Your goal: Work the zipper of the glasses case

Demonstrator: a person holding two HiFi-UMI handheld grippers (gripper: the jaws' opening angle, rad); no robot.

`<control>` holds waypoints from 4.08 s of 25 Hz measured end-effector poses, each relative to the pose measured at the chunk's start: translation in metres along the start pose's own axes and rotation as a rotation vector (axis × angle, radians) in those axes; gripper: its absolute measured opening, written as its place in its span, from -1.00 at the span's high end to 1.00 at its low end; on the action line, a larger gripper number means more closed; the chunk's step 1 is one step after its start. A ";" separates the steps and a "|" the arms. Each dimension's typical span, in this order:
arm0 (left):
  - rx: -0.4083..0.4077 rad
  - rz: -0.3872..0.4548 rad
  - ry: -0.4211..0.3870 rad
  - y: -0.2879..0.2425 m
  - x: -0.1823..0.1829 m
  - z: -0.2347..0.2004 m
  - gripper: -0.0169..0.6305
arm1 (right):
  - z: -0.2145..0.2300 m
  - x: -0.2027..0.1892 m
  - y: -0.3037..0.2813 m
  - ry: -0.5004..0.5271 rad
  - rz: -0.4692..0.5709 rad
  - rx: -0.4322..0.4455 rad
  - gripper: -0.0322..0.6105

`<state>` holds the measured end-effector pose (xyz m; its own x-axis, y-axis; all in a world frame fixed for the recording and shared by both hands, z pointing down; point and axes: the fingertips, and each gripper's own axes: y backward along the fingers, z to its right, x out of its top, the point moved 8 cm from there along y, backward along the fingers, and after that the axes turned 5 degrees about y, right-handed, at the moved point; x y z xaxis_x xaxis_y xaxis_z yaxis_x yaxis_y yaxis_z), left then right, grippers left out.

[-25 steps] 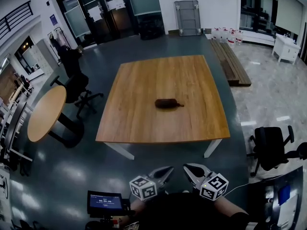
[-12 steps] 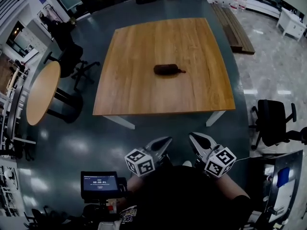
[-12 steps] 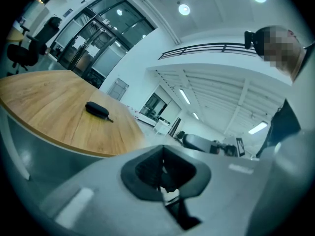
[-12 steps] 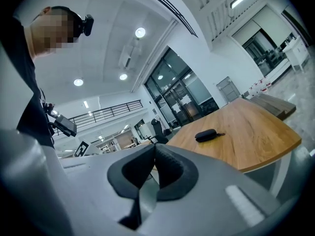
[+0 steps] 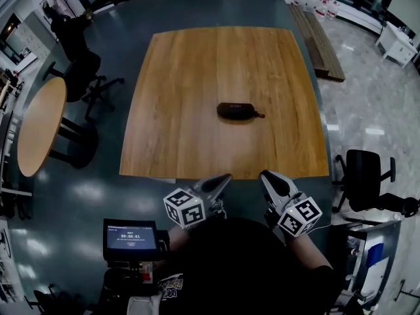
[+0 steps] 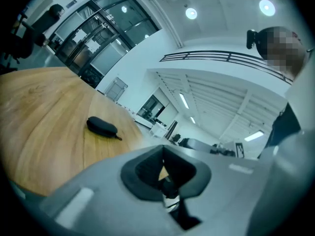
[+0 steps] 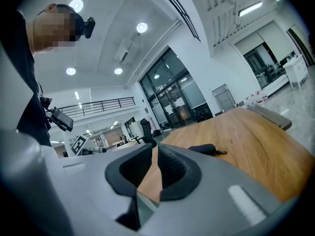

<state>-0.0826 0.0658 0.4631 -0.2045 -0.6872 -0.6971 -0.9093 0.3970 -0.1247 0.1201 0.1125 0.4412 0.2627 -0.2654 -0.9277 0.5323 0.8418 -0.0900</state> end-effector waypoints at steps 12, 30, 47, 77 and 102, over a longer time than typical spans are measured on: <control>0.056 0.024 0.099 0.019 0.067 -0.090 0.95 | 0.073 -0.046 -0.156 1.024 -0.592 -0.043 0.51; 0.297 0.145 0.151 -0.018 0.063 -0.089 0.95 | 0.181 -0.103 -0.267 1.514 -0.812 0.295 -0.08; 0.233 0.178 0.153 0.003 0.125 -0.143 0.93 | 0.097 0.050 -0.227 1.669 -0.304 0.525 0.19; -0.667 -0.789 -0.052 -0.069 0.152 -0.055 0.11 | 0.013 0.153 -0.138 1.424 -0.372 1.043 0.21; -0.313 -1.317 -0.849 -0.074 0.142 -0.033 0.11 | 0.020 0.117 -0.226 0.426 -1.091 1.343 0.56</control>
<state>-0.0562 -0.0812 0.3964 0.9020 0.1308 -0.4115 -0.3374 -0.3811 -0.8608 0.0468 -0.1187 0.3602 -0.7144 -0.0747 -0.6957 0.5903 -0.5983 -0.5419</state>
